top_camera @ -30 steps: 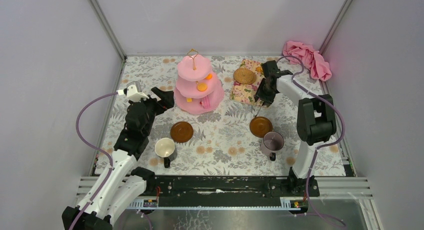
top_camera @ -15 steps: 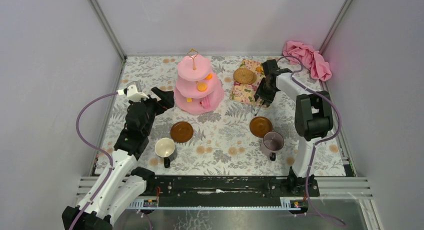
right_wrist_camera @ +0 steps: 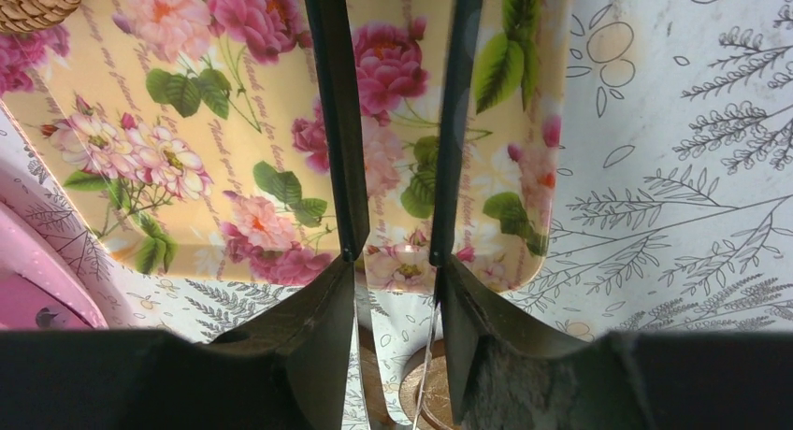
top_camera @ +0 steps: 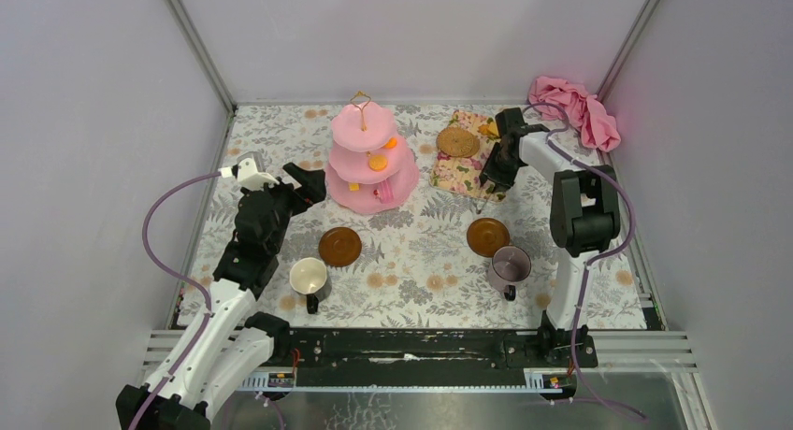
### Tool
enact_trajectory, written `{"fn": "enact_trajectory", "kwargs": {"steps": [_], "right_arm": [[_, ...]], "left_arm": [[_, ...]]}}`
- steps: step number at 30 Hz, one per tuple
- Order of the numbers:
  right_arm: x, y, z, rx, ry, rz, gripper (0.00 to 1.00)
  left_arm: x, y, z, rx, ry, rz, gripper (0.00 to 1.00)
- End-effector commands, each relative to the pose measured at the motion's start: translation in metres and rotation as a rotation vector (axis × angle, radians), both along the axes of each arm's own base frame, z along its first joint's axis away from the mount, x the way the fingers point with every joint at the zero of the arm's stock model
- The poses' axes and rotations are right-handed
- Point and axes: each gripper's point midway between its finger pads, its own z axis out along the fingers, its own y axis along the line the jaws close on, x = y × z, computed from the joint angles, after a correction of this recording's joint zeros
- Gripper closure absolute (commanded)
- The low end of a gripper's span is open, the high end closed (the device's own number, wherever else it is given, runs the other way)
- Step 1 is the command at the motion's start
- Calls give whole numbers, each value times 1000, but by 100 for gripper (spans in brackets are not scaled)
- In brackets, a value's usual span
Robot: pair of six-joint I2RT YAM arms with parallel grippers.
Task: Serve the afternoon tea
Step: Pick up the desert from the tray.
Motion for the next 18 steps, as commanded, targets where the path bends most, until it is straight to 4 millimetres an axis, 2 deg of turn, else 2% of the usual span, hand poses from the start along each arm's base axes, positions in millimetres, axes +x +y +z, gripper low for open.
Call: {"fn": "enact_trajectory", "kwargs": {"steps": [1,10,18], "right_arm": [[11,4,12,27,-33,22,61],[4,1,17,13,-51,31,73],[-7,7,30,27,-89,49,77]], "left_arm": [[4,1,16,-9,-58,3,0],[3,2,16,-9,-60,6,0],[2,2,16,-9,-60,8,0]]}}
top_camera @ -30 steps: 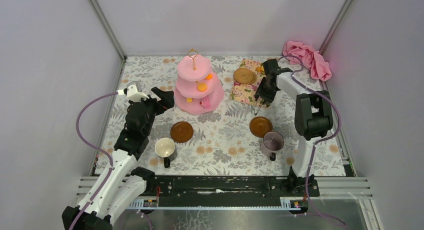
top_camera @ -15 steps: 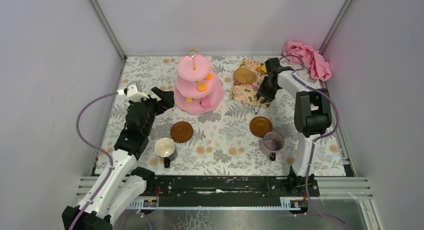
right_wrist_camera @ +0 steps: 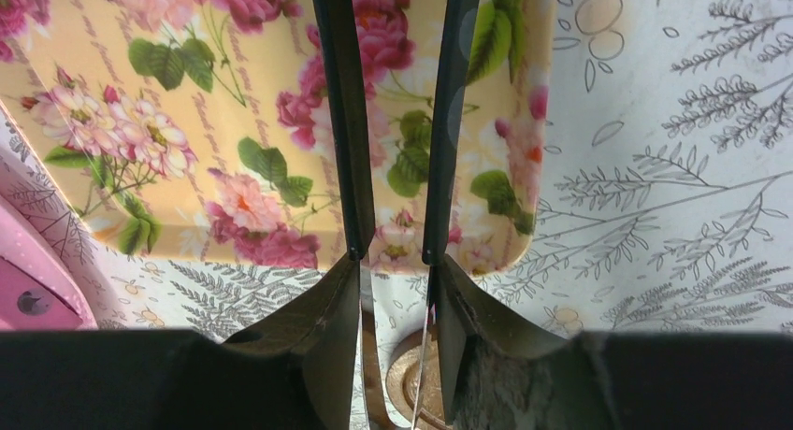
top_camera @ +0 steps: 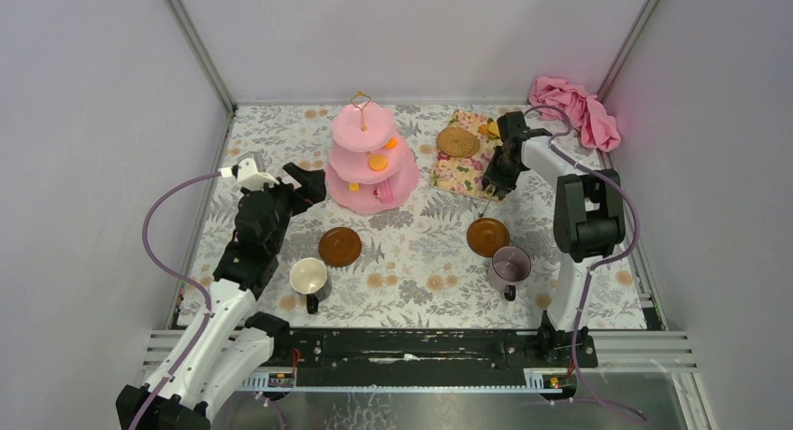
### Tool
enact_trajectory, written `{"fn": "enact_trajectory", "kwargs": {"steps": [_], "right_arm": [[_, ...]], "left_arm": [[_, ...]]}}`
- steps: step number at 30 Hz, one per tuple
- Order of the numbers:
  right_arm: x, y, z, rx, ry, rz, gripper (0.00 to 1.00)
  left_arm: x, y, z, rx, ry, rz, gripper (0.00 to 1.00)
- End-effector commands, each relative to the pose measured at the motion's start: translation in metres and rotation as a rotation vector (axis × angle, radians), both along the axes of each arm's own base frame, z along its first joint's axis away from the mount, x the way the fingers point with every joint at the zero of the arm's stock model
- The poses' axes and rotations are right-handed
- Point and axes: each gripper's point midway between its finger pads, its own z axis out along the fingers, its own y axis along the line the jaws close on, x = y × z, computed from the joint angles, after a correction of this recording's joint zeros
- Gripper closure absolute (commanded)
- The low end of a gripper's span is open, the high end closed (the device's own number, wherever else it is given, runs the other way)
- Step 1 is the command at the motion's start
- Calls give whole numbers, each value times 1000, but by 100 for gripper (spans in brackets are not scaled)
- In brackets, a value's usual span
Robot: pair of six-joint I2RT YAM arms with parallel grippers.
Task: Serve the afternoon tea
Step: Pick up the desert from the tray.
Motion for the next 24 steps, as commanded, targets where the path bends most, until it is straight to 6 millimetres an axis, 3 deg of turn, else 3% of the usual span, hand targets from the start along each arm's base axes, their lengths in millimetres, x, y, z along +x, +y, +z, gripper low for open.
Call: {"fn": "enact_trajectory", "kwargs": {"steps": [1,13,22,24], "right_arm": [[-1,9,34,27,-89,36,77],[-20,42,62,3,-155,127,80],[-66,96,95,-30,-219,298,81],[-80,109,111,-15,-251,338,81]], "left_arm": [[2,3,16,-8,-60,11,0],[2,5,16,-3,-60,23,0],[2,9,16,4,-59,40,0],[2,9,16,5,-60,43,0]]}}
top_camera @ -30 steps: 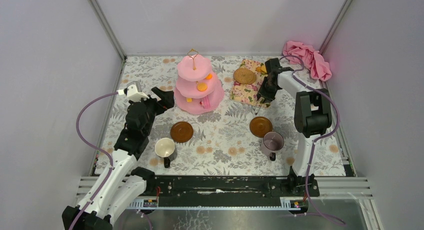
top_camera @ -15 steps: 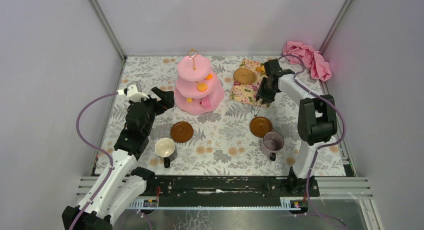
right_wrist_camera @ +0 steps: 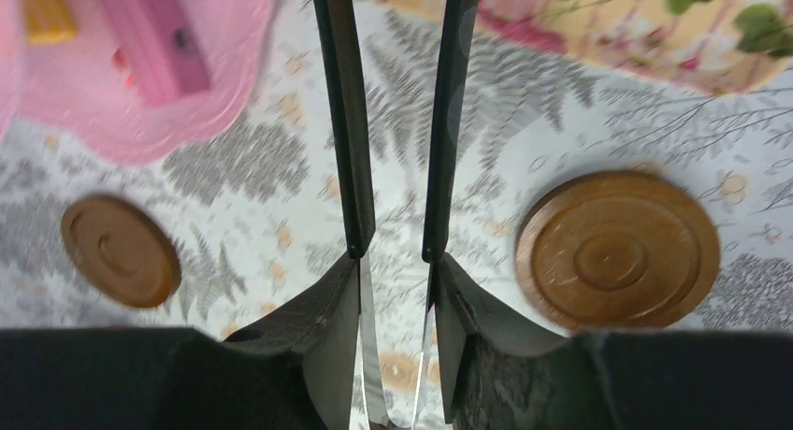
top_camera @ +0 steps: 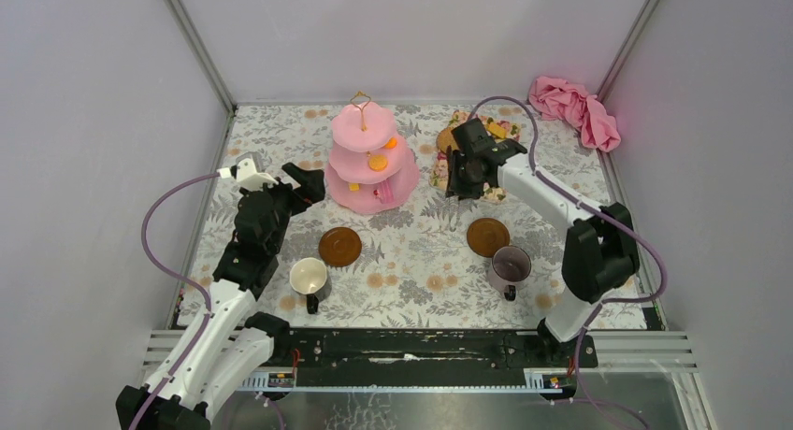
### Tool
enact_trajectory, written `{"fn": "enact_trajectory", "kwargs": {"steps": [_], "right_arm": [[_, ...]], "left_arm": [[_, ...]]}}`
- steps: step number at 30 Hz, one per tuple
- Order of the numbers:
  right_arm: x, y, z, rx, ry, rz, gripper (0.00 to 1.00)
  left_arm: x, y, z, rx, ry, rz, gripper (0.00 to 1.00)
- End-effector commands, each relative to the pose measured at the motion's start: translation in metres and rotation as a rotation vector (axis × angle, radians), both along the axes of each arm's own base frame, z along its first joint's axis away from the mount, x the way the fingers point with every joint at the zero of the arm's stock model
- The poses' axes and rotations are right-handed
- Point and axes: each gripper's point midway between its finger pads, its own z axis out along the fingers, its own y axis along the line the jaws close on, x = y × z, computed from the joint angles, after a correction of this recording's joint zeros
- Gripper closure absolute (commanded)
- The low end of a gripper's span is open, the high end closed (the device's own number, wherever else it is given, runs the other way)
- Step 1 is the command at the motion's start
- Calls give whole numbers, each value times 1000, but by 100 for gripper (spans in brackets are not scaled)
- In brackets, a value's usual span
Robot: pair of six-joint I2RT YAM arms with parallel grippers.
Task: Serve the afternoon tea
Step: Pick up the desert from the tray, then place the desert on the desert table.
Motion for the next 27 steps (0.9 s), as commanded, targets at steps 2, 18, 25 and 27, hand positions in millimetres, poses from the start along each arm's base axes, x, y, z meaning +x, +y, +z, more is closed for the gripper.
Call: {"fn": "enact_trajectory", "kwargs": {"steps": [2,18,25,27], "right_arm": [[-34,25,45,0,-93,94,81],[-100,136,68,-22,-124,331,82],[-98,176,67,-16,-119,380,82],[-95,186,66,-10,-118,388,81]], "left_arm": [[2,8,16,2,-58,35,0],[0,12,17,2,-66,56,0],[-2,13,19,1,-73,58,0],[-2,13,19,1,-74,58,0]]}}
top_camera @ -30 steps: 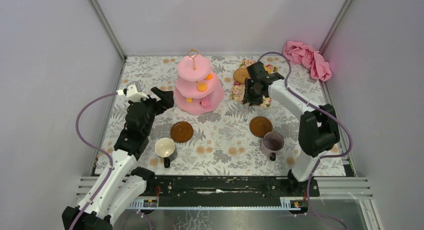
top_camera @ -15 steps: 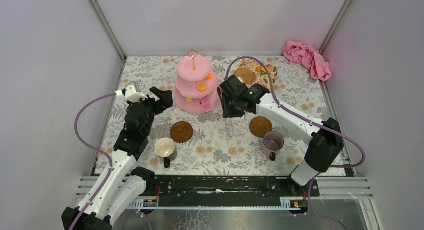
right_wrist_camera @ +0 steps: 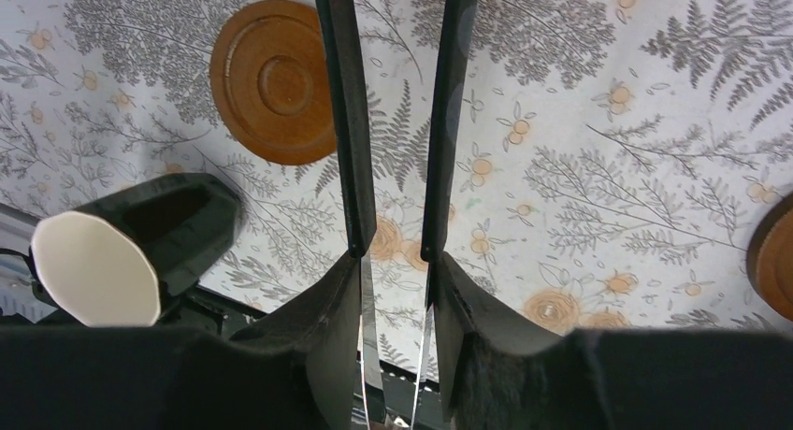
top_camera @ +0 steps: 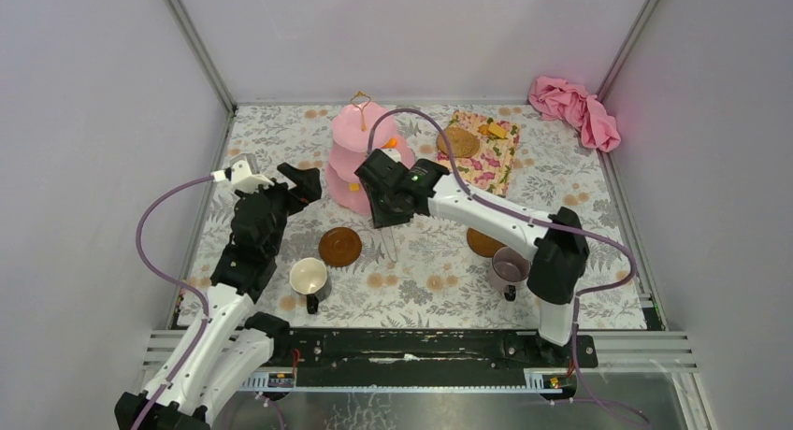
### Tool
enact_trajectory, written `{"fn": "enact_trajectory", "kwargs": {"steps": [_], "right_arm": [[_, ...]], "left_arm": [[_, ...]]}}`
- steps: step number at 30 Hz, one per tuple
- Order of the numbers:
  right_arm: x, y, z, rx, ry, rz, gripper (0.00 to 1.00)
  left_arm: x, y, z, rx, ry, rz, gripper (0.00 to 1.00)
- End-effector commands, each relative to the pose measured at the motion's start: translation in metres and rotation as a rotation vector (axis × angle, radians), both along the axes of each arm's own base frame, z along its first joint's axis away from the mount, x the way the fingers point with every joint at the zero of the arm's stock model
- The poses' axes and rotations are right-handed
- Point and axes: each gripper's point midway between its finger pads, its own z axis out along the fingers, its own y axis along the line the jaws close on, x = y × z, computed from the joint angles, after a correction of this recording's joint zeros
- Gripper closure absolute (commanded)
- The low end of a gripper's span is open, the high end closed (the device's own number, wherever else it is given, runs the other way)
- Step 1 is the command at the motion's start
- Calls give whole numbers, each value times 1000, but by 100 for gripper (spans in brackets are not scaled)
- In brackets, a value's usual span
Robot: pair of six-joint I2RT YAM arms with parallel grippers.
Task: Serve the afternoon tea
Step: Place the desert on the desert table.
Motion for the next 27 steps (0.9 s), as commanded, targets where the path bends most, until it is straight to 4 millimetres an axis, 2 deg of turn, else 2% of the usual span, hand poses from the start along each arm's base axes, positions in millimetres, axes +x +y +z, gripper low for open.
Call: {"fn": "enact_trajectory", "kwargs": {"steps": [1,8,15,27], "right_arm": [[10,20,17,32,-29,-6,82],[22,45,10,27,-11,18,81],[35,63,11,31,-18,33,81],[61,67,1,58,27,11,81]], "left_arm": [[0,6,11,6,-46,21,0],[0,6,12,2,-49,22,0],[-1,6,13,-1,-53,20,0],[-1,4,15,-6,-57,14,0]]}}
